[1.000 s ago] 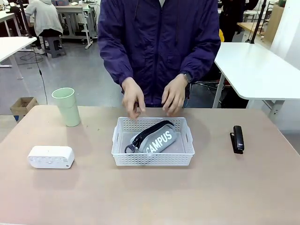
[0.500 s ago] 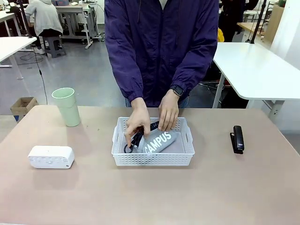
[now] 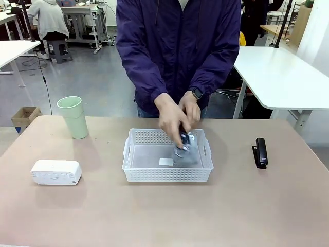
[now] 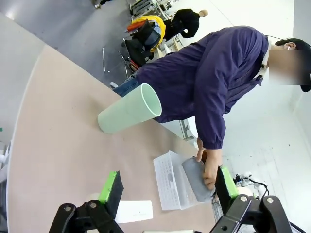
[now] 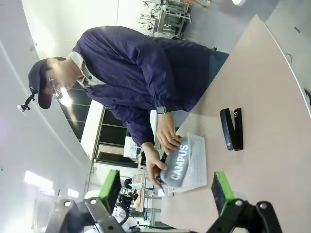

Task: Efficiently arrange items inside the basket to fit them all.
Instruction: Pick up the Digital clock and place it inside the Organizing basket.

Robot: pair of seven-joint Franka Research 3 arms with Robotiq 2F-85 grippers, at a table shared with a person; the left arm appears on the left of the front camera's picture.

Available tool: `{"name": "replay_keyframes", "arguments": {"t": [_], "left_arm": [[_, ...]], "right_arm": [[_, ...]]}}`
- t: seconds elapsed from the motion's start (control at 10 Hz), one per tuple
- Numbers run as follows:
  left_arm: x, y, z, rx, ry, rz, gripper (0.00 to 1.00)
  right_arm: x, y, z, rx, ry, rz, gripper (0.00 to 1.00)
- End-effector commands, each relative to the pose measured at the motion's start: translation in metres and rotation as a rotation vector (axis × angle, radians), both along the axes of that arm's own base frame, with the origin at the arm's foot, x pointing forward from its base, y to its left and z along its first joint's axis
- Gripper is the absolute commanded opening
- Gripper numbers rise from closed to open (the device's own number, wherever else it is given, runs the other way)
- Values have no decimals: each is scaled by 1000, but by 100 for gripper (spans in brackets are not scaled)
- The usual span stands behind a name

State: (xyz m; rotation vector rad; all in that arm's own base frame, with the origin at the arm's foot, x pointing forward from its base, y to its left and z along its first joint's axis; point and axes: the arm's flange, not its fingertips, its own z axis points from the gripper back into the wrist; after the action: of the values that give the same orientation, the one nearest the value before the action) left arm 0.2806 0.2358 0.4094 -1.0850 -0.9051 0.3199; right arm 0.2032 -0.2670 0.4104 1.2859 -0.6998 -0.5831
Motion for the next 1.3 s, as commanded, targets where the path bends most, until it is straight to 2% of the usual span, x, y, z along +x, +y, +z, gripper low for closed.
{"name": "replay_keyframes", "arguments": {"t": [0.0,0.3,0.4,0.5,0.6,0.7,0.8,0.9,1.0,1.1,1.2], "left_arm": [[2,0,-1,1,-37,3,100],[2,0,-1,1,-37,3,100],[-1,0,2,2,-1,-2,100],[4,-23,8,201,64,-14,100],[16,-44,17,340,96,-133,100],[30,-67,28,474,171,-205,100],[43,-100,37,612,208,-450,100],[59,-137,42,801,328,-531,100],[73,-167,36,935,462,-574,100],[88,-193,26,1065,563,-539,100],[96,-215,13,1173,617,-513,100]], "right_arm": [[-1,-1,4,-11,-12,5,100],[-1,-1,4,-11,-12,5,100],[-1,-1,4,-11,-12,5,100],[-1,-1,4,-11,-12,5,100],[-1,-1,4,-11,-12,5,100],[-1,-1,4,-11,-12,5,100],[-1,-1,4,-11,-12,5,100],[-1,-1,4,-11,-12,5,100],[-1,-1,4,-11,-12,5,100],[-1,-1,4,-11,-12,5,100],[-1,-1,4,-11,-12,5,100]]}}
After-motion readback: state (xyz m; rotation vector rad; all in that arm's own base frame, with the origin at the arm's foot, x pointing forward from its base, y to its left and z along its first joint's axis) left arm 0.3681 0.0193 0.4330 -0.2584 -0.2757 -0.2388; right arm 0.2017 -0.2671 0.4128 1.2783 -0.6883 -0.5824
